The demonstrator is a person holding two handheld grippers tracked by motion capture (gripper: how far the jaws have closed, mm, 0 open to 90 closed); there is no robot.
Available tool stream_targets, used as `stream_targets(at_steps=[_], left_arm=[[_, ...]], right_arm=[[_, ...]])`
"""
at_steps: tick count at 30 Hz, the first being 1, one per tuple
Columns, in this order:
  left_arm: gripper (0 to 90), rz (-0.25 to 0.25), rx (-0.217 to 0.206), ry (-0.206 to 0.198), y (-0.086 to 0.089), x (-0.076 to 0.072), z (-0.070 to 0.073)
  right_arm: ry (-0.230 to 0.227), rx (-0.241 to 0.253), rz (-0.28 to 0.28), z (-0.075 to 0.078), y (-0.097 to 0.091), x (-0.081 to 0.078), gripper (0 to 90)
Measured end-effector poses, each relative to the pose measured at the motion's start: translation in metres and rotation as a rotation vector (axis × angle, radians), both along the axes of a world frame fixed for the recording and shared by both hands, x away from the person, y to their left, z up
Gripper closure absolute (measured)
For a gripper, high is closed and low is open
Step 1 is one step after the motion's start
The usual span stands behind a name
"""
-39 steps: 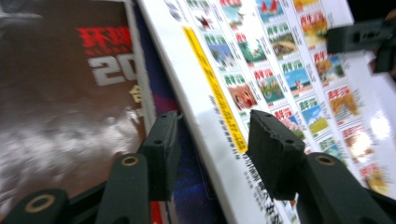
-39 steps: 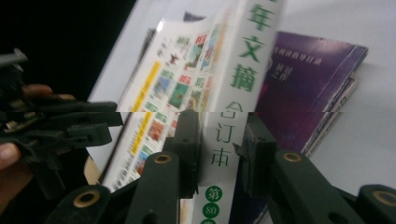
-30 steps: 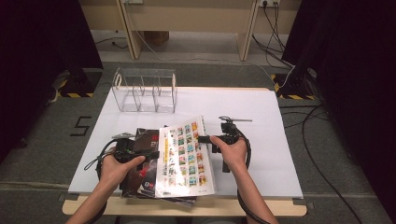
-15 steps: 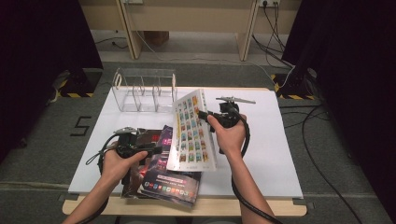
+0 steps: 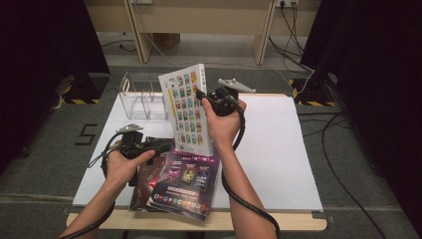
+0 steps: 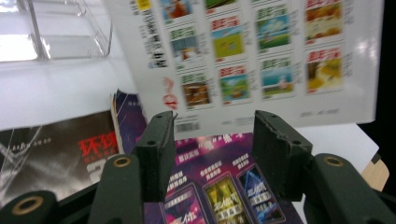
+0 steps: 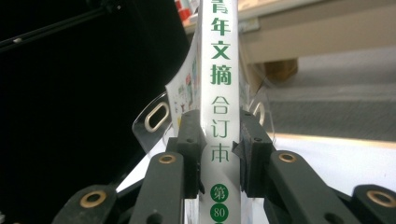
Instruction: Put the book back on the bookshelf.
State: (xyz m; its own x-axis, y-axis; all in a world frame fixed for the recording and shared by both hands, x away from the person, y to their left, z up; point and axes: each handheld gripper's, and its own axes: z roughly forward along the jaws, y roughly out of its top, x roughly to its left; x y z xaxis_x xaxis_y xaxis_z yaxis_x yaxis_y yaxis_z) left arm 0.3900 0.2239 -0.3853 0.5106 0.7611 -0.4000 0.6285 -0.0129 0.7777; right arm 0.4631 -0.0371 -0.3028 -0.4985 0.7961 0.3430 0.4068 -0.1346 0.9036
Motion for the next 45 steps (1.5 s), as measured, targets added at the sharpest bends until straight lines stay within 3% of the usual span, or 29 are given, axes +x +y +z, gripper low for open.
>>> stream_targets(at_steps=[3,6,8,12,14,18,22,26,27,29,30,32,34,40,45], left_arm=[[46.4,-0.002,0.008,-0.012,-0.003,0.000,0.001],[45.8,0.000,0.004,-0.015,-0.003,-0.001,0.000],[45.5,0.000,0.007,-0.018,-0.004,-0.001,-0.001],[43.2,-0.018,-0.002,-0.027,-0.014,-0.004,0.000],[41.0,-0.044,-0.014,-0.028,-0.024,-0.006,0.003],[39.9,-0.060,0.001,-0.039,-0.032,-0.007,0.005],[40.0,-0.044,-0.014,-0.044,-0.029,-0.007,0.006],[40.4,-0.007,-0.029,-0.079,-0.015,-0.009,0.014],[40.5,0.010,-0.034,-0.089,-0.008,-0.009,0.017],[40.5,0.019,-0.036,-0.092,-0.005,-0.009,0.019],[40.5,0.029,-0.041,-0.097,0.000,-0.009,0.020],[40.5,0.031,-0.041,-0.098,0.002,-0.009,0.020],[40.5,0.033,-0.037,-0.092,0.005,-0.009,0.019],[40.5,0.033,-0.032,-0.072,0.008,-0.007,0.013],[40.6,0.030,-0.025,-0.076,0.002,-0.005,0.014]], right_arm=[[-0.039,-0.028,-0.022,-0.008,0.012,-0.004,74.1],[-0.055,-0.081,-0.025,-0.018,0.015,-0.018,74.0],[-0.056,-0.082,-0.027,-0.020,0.015,-0.020,74.0],[-0.042,-0.072,-0.024,-0.030,0.009,-0.033,73.9],[-0.009,-0.077,-0.020,-0.039,0.007,-0.037,73.9],[0.015,-0.066,-0.009,-0.045,0.006,-0.036,74.0],[0.035,-0.045,-0.001,-0.039,0.004,-0.029,74.1],[0.007,-0.017,0.003,-0.022,0.005,-0.020,74.2],[-0.047,-0.033,-0.015,-0.011,0.010,-0.017,74.2],[-0.063,-0.034,-0.020,-0.008,0.011,-0.017,74.2],[-0.112,-0.043,-0.035,-0.002,0.015,-0.015,74.2],[-0.123,-0.044,-0.040,0.000,0.017,-0.015,74.2],[-0.167,-0.071,-0.059,0.003,0.022,-0.014,74.2],[-0.167,-0.039,-0.087,0.003,0.024,-0.004,74.2],[-0.140,-0.035,-0.087,-0.003,0.026,-0.001,74.2]])
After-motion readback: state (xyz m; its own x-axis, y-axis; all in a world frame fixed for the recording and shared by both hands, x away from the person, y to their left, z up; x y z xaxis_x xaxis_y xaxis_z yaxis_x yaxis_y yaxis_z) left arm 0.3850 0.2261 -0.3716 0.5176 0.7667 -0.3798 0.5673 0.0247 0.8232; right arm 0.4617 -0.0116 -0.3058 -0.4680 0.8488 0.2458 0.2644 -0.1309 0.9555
